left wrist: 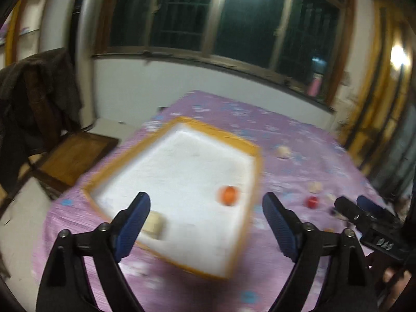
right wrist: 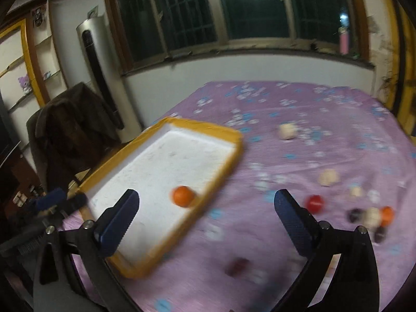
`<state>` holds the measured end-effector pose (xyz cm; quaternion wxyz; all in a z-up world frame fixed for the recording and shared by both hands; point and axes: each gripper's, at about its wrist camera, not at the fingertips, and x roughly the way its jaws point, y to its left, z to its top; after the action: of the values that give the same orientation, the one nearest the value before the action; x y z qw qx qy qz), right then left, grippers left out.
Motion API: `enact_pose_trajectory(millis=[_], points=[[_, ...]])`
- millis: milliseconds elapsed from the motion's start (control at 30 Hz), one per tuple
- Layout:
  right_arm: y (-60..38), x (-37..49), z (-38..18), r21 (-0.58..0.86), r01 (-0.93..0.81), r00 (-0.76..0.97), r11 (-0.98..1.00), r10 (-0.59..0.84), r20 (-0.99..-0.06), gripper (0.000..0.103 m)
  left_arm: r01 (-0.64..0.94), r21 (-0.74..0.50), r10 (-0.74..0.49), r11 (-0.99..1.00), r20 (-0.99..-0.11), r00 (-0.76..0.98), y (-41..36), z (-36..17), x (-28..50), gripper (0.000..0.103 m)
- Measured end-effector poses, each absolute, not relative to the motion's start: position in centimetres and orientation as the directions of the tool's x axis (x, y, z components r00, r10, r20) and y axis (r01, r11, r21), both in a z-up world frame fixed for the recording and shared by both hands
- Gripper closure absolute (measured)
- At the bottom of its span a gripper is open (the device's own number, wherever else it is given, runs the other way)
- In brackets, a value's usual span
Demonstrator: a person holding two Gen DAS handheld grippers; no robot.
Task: Organize fruits
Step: 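Grasp the red date with the left gripper while the right gripper grasps another orange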
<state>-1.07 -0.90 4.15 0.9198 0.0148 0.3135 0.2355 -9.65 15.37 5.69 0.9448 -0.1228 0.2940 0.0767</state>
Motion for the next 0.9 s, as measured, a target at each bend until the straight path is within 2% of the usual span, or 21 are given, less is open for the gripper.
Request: enact_pose_trajectory(millis=[100, 200, 367, 500, 600, 667, 833, 900], points=[[-7.4, -3.0, 3.6, 0.127, -0.305, 0.756, 0.944, 0.322, -0.570, 0.000, -0.088, -0.123, -0.001, 0.989, -0.587, 0.810, 10.3, 4.9, -9.1, 0.014], [-14.1, -2.8, 0.5, 0.084, -0.154, 0.757, 0.984, 0.173, -0.630, 0.000, 0.010, -0.067, -0.050, 0.998, -0.620, 0.783, 5.6, 3.3, -8.2, 0.014], [-19.8, -1.6, -3.0, 0.104, -0.048, 0.718, 0.993, 0.106, -0.688, 0.000, 0.087, -0.033, -0.087, 0.996, -0.669, 0.738, 1.7, 0.9, -6.8, 0.014], [-19.7, -1.5, -3.1, 0.073, -0.093, 0.723, 0.993, 0.118, -0.681, 0.000, 0.040, -0.009, -0.036, 0.999, -0.645, 0.763, 3.7, 0.6, -7.9, 0.014], [-18.7, -2.5, -2.7, 0.090, -0.146, 0.728, 0.985, 0.169, -0.665, 0.000, -0.014, -0.035, -0.013, 0.999, -0.655, 0.755, 5.4, 0.3, -7.6, 0.014], [-17.9, -3.4, -2.8, 0.081, -0.200, 0.739, 0.976, 0.205, -0.641, 0.000, 0.004, -0.055, -0.040, 0.998, -0.675, 0.737, 5.7, 0.0, -7.4, 0.014], [-14.5, -3.0, -3.5, 0.077, -0.305, 0.687, 0.949, 0.275, -0.673, 0.001, 0.093, 0.013, -0.061, 0.996, -0.663, 0.746, 3.3, -0.5, -7.7, 0.014], [-13.4, -2.7, -3.3, 0.068, -0.333, 0.679, 0.940, 0.289, -0.675, 0.004, 0.101, 0.038, -0.049, 0.994, -0.672, 0.739, 2.9, -0.9, -7.4, 0.014]])
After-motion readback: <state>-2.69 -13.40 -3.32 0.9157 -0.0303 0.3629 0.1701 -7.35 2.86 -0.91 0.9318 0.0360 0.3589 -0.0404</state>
